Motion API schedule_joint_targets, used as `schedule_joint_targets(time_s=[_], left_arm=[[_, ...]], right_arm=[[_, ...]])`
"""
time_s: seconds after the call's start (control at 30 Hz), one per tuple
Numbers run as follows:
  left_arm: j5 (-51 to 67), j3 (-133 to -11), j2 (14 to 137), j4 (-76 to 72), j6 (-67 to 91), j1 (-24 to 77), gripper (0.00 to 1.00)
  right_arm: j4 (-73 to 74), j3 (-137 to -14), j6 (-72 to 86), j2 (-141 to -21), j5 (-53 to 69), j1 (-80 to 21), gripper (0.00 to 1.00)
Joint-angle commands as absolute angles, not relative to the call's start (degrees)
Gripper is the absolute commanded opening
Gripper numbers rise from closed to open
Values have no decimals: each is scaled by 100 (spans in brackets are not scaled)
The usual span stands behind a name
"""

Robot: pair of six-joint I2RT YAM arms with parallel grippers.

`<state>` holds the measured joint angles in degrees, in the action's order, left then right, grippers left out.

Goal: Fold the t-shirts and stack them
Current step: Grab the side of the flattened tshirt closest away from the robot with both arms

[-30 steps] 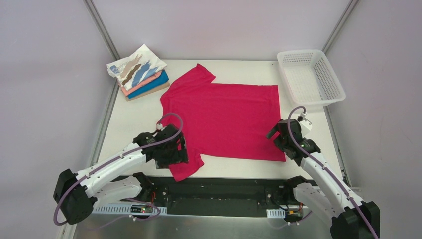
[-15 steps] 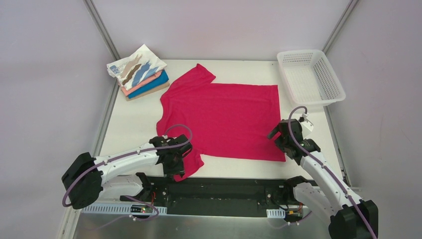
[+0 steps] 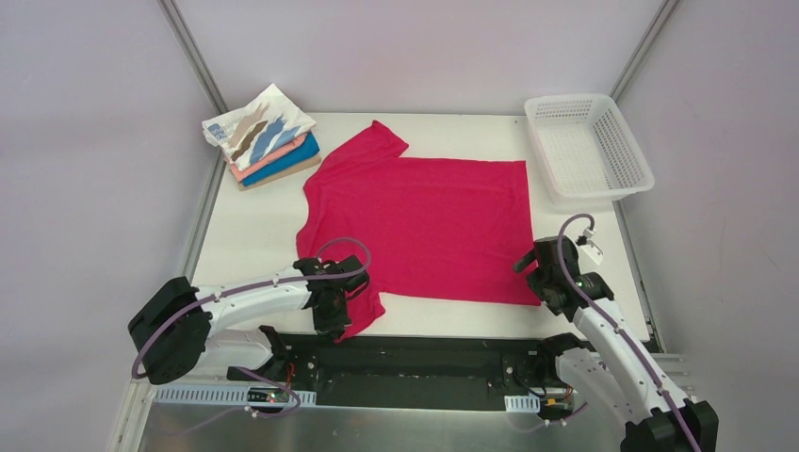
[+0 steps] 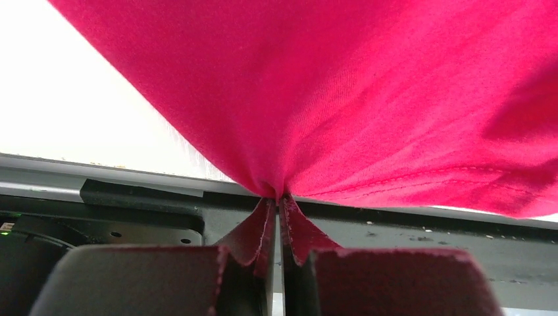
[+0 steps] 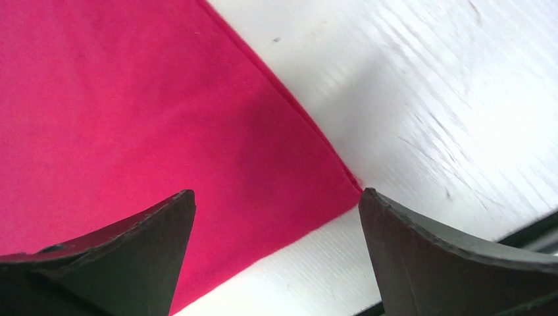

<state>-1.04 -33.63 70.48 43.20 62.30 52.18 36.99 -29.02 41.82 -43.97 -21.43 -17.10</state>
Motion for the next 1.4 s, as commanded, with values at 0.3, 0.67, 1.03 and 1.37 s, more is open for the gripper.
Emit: schedule_joint_targets(time_s=[0.3,0.67,1.03,1.37], left_arm=[[287,-3514,6091,4318,6076,5258,0],[343,-3409,5539,4342,5935,5258,0],[631,-3353,5445,4684,5960,5257,0],[807,-3387,5312,4746,5970,5263,0]], right_arm=[[4122,-2042,5614,-3344,-1712,-1646,69],[3614,-1927,5579,-4059,-1783,-1644,32],[4890,-2482,5426,-3786,-924,-1659,0],[5189,-2819,5275,-4160,-374,-1687,0]])
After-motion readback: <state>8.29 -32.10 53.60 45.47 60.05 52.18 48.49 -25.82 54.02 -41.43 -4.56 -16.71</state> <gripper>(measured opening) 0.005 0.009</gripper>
